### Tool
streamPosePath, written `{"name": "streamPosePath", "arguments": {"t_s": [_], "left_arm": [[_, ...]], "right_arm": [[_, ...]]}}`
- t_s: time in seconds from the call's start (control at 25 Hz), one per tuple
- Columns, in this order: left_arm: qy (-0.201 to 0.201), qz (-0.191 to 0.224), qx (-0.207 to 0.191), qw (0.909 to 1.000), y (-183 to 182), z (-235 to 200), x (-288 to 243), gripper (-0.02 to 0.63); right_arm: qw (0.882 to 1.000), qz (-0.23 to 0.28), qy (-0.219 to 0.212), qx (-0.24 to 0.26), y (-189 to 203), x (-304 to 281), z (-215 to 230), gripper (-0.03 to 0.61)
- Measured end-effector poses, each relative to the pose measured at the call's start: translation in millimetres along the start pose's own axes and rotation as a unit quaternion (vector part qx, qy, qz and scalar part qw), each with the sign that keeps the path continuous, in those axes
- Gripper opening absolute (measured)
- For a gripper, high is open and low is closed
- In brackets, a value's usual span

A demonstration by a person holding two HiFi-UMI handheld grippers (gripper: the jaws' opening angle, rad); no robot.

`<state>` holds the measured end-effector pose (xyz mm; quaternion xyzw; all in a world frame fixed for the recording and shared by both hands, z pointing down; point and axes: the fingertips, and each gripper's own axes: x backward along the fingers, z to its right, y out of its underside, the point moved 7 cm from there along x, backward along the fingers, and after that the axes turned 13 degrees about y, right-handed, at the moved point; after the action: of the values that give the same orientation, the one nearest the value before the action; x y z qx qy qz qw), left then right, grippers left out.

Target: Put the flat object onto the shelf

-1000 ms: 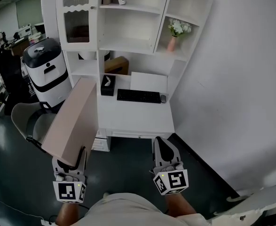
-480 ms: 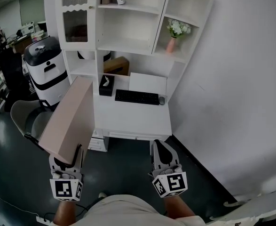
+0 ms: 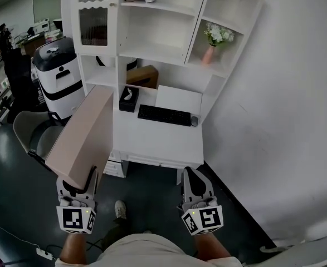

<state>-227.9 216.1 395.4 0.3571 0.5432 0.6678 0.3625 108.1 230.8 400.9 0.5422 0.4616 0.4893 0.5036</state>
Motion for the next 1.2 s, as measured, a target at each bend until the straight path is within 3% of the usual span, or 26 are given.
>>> {"name": "streamPosePath", "arguments": {"t_s": [0.44, 1.2], "left_arm": [[0.015, 0.005, 0.001, 0.9999, 24, -43, -71, 0.282], [0.069, 0.017, 0.017, 0.9973, 49, -158, -217, 0.284]], "right_arm": [[1.0, 0.0, 0.018, 0.013, 7, -71, -3, 0.003], [0.997, 0.005, 0.072, 0.022, 3, -240, -25, 0.004]]}}
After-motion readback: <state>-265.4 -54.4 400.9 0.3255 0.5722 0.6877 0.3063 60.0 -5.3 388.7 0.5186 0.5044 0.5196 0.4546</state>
